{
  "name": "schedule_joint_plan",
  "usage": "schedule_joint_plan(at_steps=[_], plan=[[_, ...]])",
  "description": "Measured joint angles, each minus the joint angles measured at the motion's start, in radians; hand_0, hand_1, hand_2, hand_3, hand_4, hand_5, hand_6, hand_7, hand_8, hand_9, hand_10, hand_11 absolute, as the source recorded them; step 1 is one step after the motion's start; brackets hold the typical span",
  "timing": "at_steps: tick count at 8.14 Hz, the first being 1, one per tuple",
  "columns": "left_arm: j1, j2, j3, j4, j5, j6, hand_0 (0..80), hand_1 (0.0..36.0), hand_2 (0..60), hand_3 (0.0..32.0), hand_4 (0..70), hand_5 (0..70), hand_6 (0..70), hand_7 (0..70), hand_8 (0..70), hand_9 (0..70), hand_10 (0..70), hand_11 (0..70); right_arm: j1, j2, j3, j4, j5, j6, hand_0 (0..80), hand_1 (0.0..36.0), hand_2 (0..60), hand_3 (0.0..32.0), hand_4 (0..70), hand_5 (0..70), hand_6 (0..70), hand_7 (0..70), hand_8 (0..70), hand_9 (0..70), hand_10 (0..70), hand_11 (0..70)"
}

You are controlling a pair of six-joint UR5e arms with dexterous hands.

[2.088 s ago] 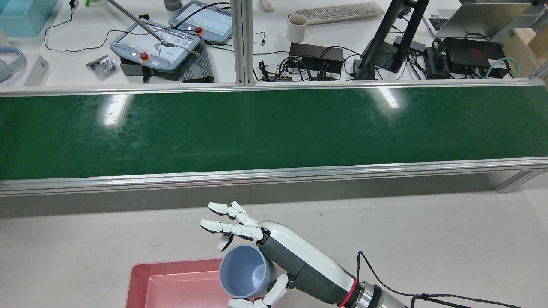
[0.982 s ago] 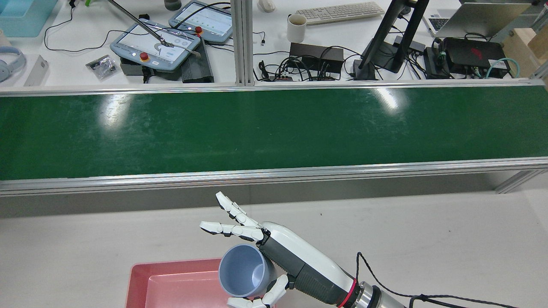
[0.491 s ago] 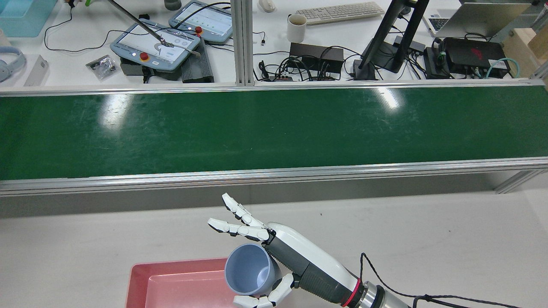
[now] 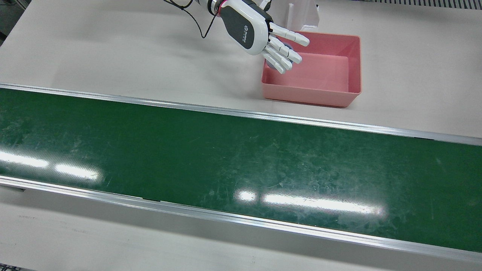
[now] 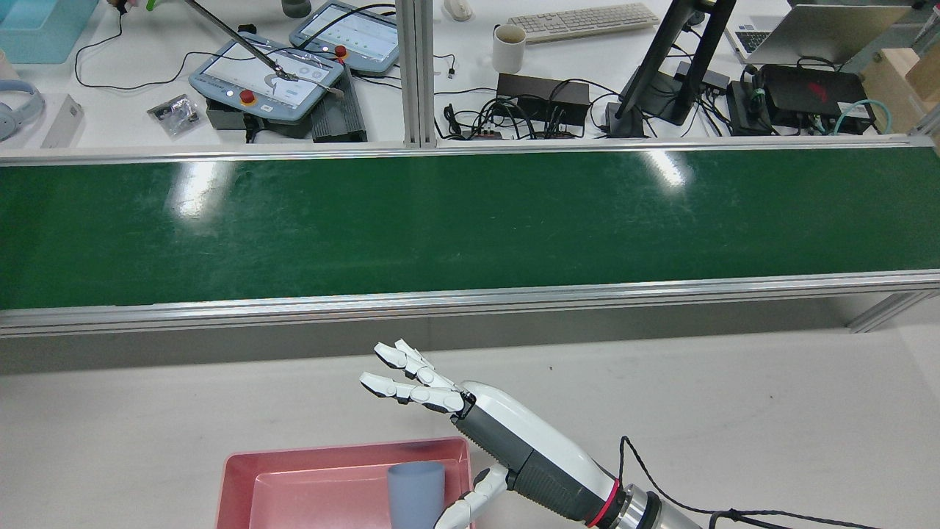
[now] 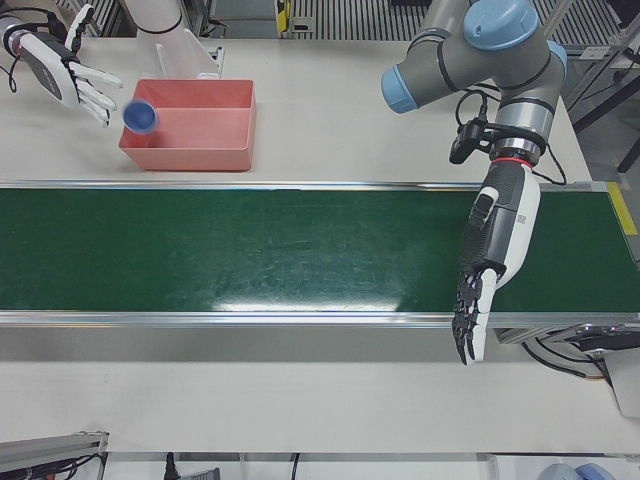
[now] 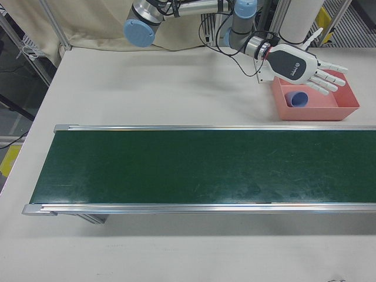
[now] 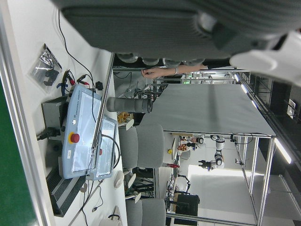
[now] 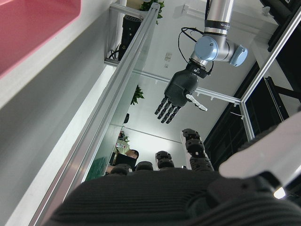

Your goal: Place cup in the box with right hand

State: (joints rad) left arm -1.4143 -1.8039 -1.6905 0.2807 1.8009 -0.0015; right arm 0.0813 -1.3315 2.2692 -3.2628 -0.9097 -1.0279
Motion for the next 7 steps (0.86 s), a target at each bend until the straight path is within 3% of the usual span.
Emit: schedule_joint_plan(at_steps=[2, 3, 4, 5, 6, 7], plan=[[0.0, 0.0, 0.0, 0.0, 0.0, 0.0, 0.0, 0.0, 0.0, 0.0, 0.0, 0.0, 0.0, 0.0, 0.0, 0.0, 0.0, 0.0, -0.002, -0.001, -0.002, 0.0, 0.002, 0.009, 19.4, 3.6, 1.2, 0.0, 0.0, 0.1, 2.2, 11.3, 0.0, 0.8, 0.0, 0.0], [0.0, 0.0, 0.0, 0.0, 0.0, 0.0, 0.0, 0.0, 0.0, 0.0, 0.0, 0.0, 0.0, 0.0, 0.0, 0.0, 0.0, 0.0, 0.02, -0.002, -0.002, 0.0, -0.003, 0.047, 31.2, 5.3, 0.0, 0.0, 0.0, 0.9, 2.7, 13.6, 0.0, 1.3, 0.0, 0.0], [0.0, 0.0, 0.0, 0.0, 0.0, 0.0, 0.0, 0.0, 0.0, 0.0, 0.0, 0.0, 0.0, 0.0, 0.0, 0.0, 0.0, 0.0, 0.073, -0.018, -0.001, -0.001, -0.009, 0.118, 30.2, 8.3, 9.6, 0.0, 0.0, 1.4, 5.9, 31.1, 0.1, 4.9, 0.0, 0.0], [0.0, 0.0, 0.0, 0.0, 0.0, 0.0, 0.0, 0.0, 0.0, 0.0, 0.0, 0.0, 0.0, 0.0, 0.0, 0.0, 0.0, 0.0, 0.166, -0.044, -0.005, -0.006, -0.012, 0.208, 31.0, 8.8, 11.4, 0.0, 0.0, 1.8, 7.7, 39.1, 0.7, 9.1, 0.0, 0.0], [0.0, 0.0, 0.0, 0.0, 0.0, 0.0, 0.0, 0.0, 0.0, 0.0, 0.0, 0.0, 0.0, 0.0, 0.0, 0.0, 0.0, 0.0, 0.297, -0.075, -0.026, -0.011, -0.017, 0.289, 30.5, 8.4, 10.1, 0.0, 0.0, 1.8, 7.2, 36.2, 0.6, 8.7, 0.0, 0.0], [0.0, -0.001, 0.0, -0.001, 0.0, 0.0, 0.0, 0.0, 0.0, 0.0, 0.0, 0.0, 0.0, 0.0, 0.0, 0.0, 0.0, 0.0, 0.459, -0.103, -0.08, -0.013, -0.04, 0.375, 32.0, 8.3, 9.0, 0.0, 0.0, 1.7, 5.8, 28.6, 0.1, 5.7, 0.0, 0.0]])
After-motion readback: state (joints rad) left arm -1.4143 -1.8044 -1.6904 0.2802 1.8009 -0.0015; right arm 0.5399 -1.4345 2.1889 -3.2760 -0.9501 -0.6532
